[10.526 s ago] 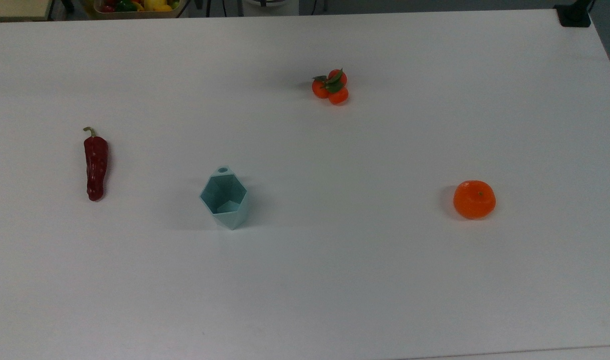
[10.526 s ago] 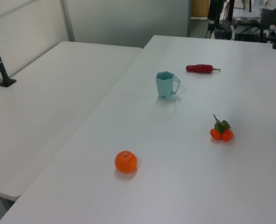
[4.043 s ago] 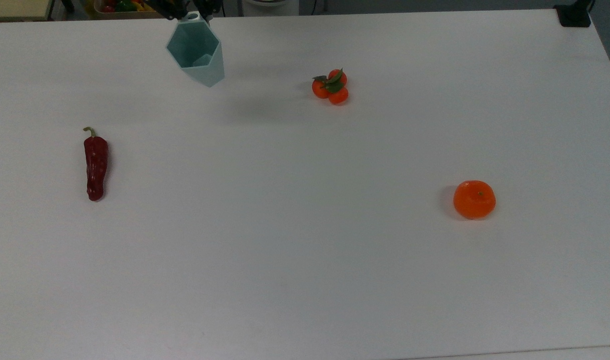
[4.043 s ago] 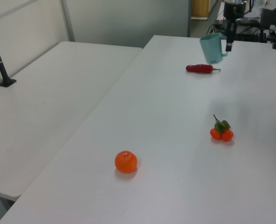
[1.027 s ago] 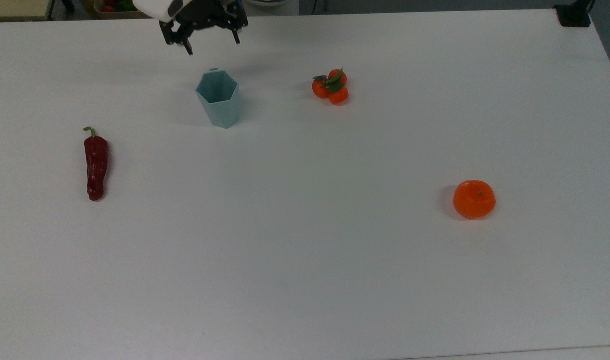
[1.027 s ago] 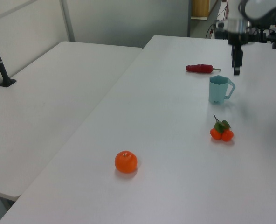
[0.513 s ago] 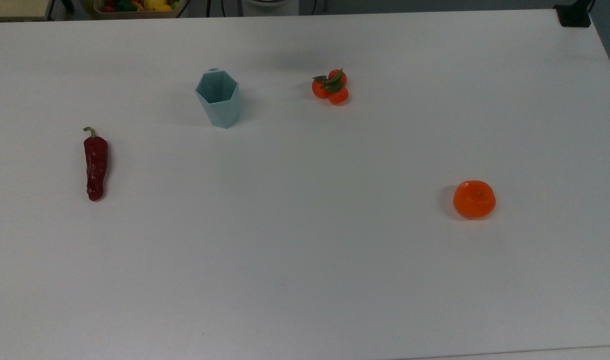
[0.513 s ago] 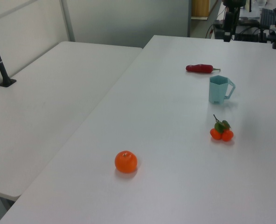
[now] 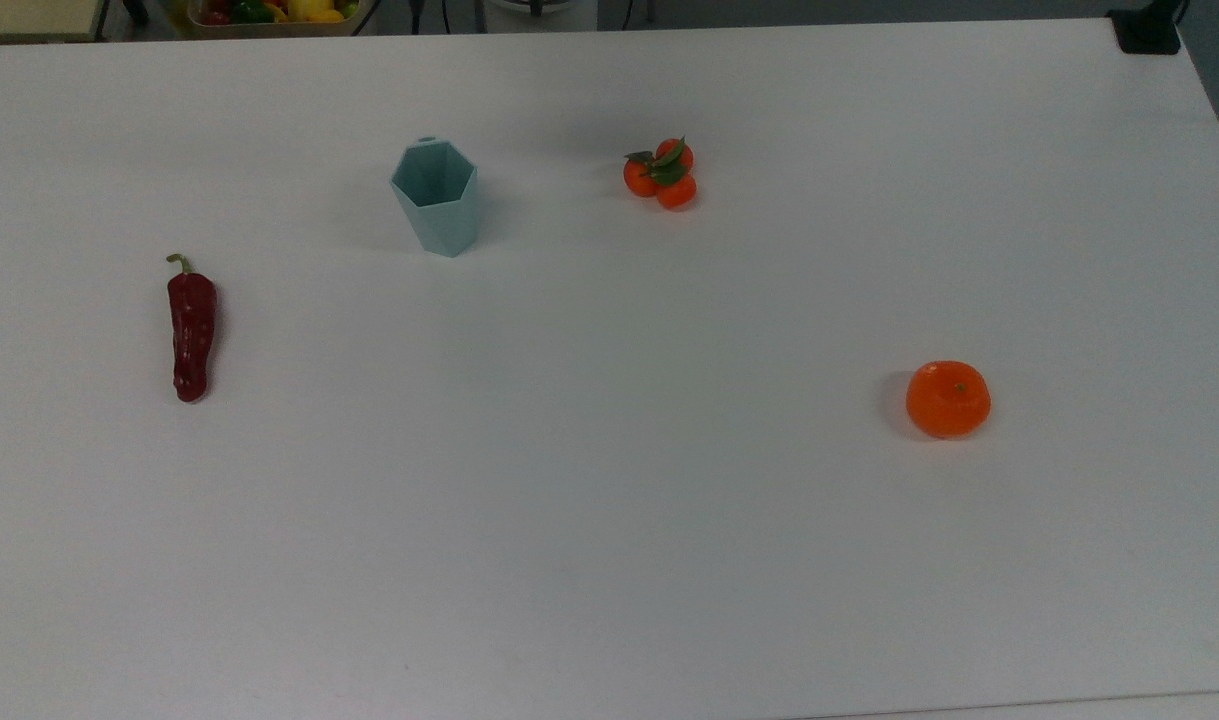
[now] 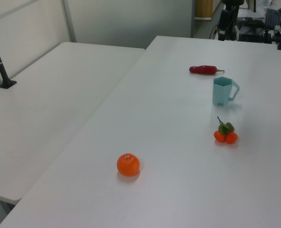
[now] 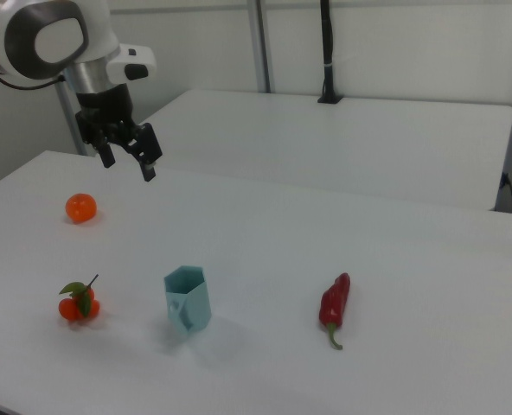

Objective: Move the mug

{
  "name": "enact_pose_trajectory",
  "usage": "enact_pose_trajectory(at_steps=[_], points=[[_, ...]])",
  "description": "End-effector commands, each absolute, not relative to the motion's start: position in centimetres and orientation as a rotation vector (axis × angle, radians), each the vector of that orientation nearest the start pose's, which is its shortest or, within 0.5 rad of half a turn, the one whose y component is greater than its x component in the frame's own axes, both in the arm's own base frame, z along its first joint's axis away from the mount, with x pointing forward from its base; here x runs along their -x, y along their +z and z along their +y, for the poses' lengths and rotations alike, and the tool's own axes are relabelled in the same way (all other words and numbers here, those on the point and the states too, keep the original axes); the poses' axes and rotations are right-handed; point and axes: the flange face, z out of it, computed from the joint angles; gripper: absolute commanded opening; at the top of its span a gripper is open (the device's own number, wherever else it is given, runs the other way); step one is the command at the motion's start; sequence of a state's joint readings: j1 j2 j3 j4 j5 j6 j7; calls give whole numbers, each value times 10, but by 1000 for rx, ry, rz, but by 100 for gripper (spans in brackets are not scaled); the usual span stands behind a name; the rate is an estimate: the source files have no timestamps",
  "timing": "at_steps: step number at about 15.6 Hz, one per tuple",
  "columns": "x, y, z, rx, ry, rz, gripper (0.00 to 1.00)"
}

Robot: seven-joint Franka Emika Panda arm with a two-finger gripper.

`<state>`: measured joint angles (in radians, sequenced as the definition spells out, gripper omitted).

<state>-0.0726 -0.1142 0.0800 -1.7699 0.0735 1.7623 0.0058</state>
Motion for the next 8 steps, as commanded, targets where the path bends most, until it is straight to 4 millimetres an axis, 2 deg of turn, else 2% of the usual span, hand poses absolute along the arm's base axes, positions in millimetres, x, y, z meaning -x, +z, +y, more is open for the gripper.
enact_pose_trajectory(at_steps=[1,3,8], points=[[-550,609,0,3071,-259,-144,100],[-551,609,-5,3070,-279,-150,100],[-551,610,-4,3068,-281,-137,100]])
